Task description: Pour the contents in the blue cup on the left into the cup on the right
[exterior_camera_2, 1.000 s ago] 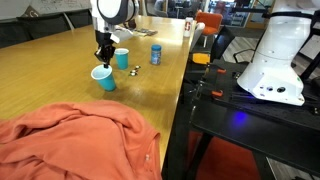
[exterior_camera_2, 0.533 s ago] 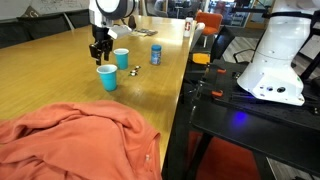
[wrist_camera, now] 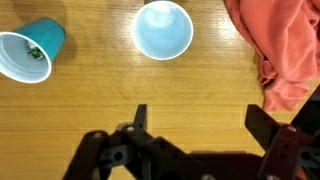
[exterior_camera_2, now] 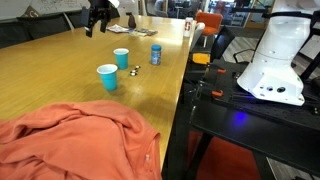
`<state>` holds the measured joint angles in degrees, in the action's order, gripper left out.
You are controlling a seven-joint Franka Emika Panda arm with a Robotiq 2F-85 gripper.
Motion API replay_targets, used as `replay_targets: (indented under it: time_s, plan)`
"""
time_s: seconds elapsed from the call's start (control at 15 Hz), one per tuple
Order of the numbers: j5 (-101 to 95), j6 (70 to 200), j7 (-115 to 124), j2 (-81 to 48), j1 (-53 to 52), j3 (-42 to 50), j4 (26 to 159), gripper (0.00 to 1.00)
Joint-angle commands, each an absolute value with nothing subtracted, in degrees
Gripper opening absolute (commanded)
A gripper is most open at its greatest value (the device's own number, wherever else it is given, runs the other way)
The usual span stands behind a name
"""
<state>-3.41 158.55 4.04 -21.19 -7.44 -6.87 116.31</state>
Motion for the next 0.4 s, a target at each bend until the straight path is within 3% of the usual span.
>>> replay_targets:
  time_s: [0.0,0.33]
  plan:
    - [-5.46,156.39,9.64,-12.86,-10.24,-3.53,122.56,1.0]
    - [-7.3,155.58,13.95,-9.12,-10.83,-3.21,125.45,1.0]
